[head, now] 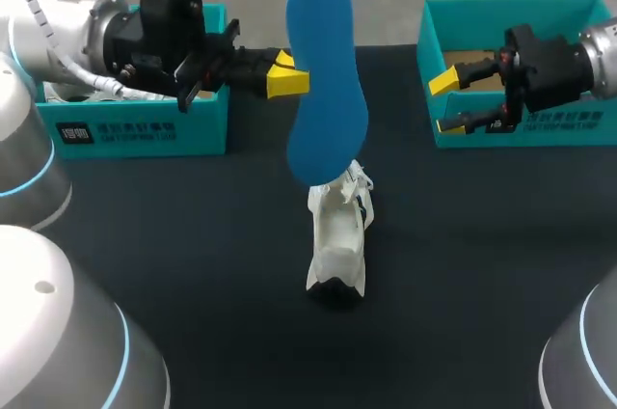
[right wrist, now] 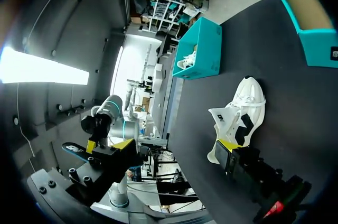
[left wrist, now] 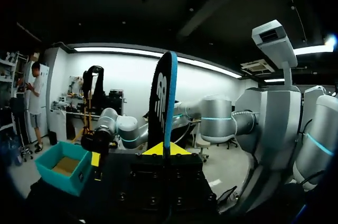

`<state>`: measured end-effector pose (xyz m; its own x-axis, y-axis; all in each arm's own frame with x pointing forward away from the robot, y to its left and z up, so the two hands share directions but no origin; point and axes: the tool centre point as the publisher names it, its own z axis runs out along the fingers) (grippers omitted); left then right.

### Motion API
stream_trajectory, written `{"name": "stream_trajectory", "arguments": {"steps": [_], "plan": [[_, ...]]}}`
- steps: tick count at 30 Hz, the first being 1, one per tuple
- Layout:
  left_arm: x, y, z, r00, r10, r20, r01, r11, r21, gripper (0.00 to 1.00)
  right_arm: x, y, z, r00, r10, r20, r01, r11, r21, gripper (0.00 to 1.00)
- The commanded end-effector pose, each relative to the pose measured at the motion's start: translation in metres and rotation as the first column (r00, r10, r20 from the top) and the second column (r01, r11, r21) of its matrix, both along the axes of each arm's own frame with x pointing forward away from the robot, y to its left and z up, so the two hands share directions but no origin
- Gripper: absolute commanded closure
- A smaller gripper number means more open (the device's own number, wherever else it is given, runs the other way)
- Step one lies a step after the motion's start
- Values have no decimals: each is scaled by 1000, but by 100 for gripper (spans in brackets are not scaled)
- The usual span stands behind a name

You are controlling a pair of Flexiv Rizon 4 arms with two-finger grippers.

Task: Take the shoe out of the shoebox, open the shoe tongue, remove and reinsert the insole, then place the shoe into the shoebox

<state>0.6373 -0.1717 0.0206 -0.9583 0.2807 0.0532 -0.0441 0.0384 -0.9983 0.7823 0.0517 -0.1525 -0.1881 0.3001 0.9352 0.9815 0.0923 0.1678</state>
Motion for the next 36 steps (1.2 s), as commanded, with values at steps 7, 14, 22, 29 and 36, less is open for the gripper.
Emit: {"name": "stream_trajectory", "arguments": {"steps": [7,14,22,29,36], "plan": [[23,-8,-6,843,58,535,-33,998,-57,100,0,1,0,1000,-1,0,1,1000,-2,0],[23,-8,-6,843,58,535,-33,998,-57,100,0,1,0,1000,-1,0,1,1000,-2,0],[37,-11,-26,678,76,731,-41,997,-65,100,0,1,0,1000,-1,0,1,1000,-2,0],[64,-11,-53,398,144,906,-28,989,-145,100,0,1,0,1000,-1,0,1,1000,-2,0],[74,-13,-59,207,172,963,5,984,-177,100,0,1,0,1000,-1,0,1,1000,-2,0]]}}
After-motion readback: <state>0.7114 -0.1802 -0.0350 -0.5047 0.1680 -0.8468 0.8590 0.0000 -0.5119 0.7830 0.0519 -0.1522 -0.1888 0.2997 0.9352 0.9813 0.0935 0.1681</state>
